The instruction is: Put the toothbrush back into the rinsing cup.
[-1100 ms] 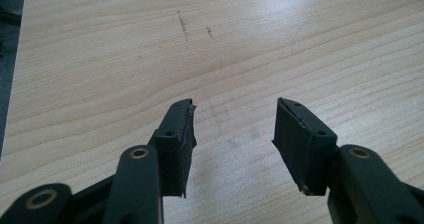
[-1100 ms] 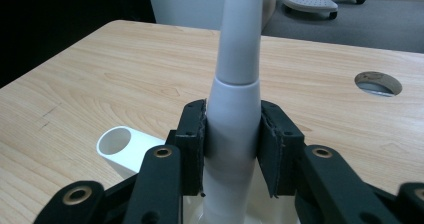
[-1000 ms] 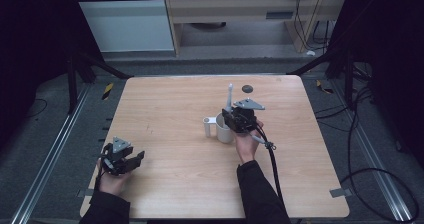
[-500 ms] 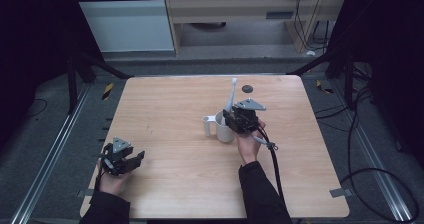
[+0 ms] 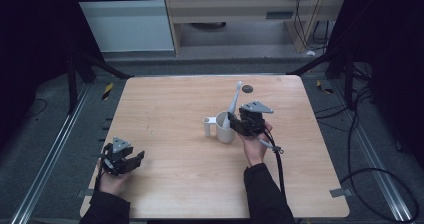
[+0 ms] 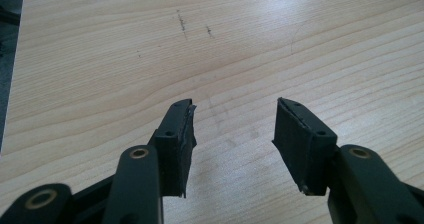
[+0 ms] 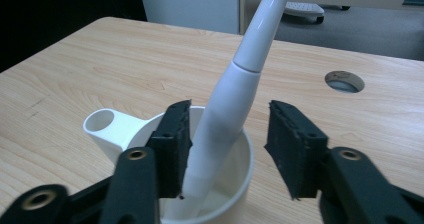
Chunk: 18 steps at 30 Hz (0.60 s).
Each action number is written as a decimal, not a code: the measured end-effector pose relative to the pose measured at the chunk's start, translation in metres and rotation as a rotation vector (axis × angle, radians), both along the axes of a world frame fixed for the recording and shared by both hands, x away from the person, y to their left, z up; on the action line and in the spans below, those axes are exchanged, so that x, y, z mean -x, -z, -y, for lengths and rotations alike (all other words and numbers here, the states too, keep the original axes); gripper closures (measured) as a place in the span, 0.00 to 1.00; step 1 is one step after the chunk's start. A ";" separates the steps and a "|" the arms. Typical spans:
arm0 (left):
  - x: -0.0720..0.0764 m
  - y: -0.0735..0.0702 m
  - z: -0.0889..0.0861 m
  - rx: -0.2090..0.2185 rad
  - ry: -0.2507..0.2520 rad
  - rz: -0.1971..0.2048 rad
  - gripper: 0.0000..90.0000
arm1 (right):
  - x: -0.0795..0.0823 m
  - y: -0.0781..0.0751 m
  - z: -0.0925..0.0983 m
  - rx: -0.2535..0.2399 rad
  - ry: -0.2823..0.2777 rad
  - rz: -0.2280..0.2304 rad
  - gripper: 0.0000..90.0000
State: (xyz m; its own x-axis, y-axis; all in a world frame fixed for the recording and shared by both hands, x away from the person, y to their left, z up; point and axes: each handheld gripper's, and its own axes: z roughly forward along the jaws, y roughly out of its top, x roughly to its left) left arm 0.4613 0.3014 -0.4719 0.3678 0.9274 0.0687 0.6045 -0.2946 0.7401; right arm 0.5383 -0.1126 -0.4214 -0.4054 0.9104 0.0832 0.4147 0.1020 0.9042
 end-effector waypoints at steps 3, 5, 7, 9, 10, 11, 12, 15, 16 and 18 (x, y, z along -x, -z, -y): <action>0.000 0.000 0.000 -0.001 -0.001 0.000 0.54 | 0.007 -0.007 0.011 -0.019 -0.006 0.007 0.43; 0.000 0.000 0.000 -0.001 0.000 0.000 0.54 | 0.012 -0.012 0.019 -0.024 -0.011 -0.001 0.37; 0.000 0.000 0.000 0.000 0.000 0.001 0.53 | 0.014 -0.014 0.024 -0.024 -0.017 -0.004 0.34; 0.000 0.001 0.000 0.001 0.002 0.000 0.52 | 0.023 -0.017 0.037 -0.024 -0.038 -0.022 0.27; 0.000 0.001 0.000 -0.002 0.004 -0.001 0.51 | 0.026 -0.017 0.042 -0.021 -0.042 -0.025 0.26; 0.000 0.001 0.000 -0.002 0.003 -0.001 0.51 | 0.030 -0.016 0.047 -0.016 -0.047 -0.029 0.25; 0.000 0.001 0.000 -0.003 0.003 0.000 0.50 | 0.034 -0.016 0.052 -0.007 -0.048 -0.032 0.24; 0.000 0.002 -0.001 -0.006 -0.001 0.001 0.48 | 0.046 -0.011 0.068 0.018 -0.036 -0.038 0.20; 0.000 0.002 -0.001 -0.006 -0.005 0.002 0.47 | 0.050 -0.009 0.073 0.025 -0.030 -0.038 0.19; 0.000 0.002 -0.001 -0.005 -0.007 0.003 0.45 | 0.054 -0.006 0.079 0.031 -0.025 -0.039 0.19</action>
